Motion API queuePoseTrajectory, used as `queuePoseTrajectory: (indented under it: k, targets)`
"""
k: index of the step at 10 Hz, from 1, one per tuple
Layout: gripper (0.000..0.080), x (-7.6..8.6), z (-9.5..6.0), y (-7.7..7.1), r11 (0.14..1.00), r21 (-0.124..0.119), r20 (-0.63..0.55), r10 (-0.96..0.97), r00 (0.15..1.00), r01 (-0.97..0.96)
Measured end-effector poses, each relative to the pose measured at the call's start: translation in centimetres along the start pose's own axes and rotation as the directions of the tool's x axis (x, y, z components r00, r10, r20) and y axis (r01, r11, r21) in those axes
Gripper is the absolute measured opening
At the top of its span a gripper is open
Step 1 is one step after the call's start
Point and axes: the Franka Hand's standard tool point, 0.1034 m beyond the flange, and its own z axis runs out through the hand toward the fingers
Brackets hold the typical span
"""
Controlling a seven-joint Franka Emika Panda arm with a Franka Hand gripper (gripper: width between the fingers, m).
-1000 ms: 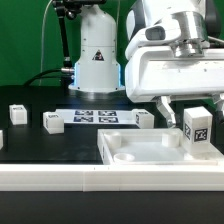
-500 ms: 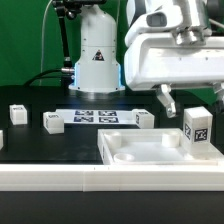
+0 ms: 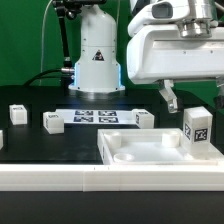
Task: Assemble one leg
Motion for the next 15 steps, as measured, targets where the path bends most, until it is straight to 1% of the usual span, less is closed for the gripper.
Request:
queuePoseTrajectory:
  k: [1, 2, 3, 4, 6, 8, 9, 12, 14, 15]
  targets:
    - [0.0649, 0.4, 0.2, 0.4, 1.000, 0.012, 0.094, 0.006, 0.996, -0.007]
    - [0.0649, 0.6, 0.4, 0.3, 1.000, 0.025, 0.172, 0.011, 0.985, -0.016]
    - [0.0649, 0.4, 0.4, 0.5, 0.999, 0.038, 0.263, 0.013, 0.965, -0.023]
    - [0.0649, 0.2, 0.4, 0.9, 0.998, 0.045, 0.335, 0.016, 0.942, -0.033]
    - [0.0649, -0.5, 0.7, 0.7, 0.997, 0.065, 0.477, 0.012, 0.879, -0.049]
    - [0.0649, -0.8, 0.9, 0.9, 0.996, 0.072, 0.530, 0.010, 0.848, -0.057]
    - [0.0649, -0.6, 1.0, 1.0, 0.996, 0.071, 0.522, 0.011, 0.853, -0.057]
    - [0.0649, -0.4, 0.9, 0.5, 0.996, 0.070, 0.520, 0.011, 0.854, -0.056]
    - [0.0388, -0.4, 0.9, 0.4, 0.996, 0.071, 0.520, 0.010, 0.854, -0.054]
    - [0.0388, -0.4, 0.9, 0.4, 0.996, 0.071, 0.520, 0.010, 0.854, -0.054]
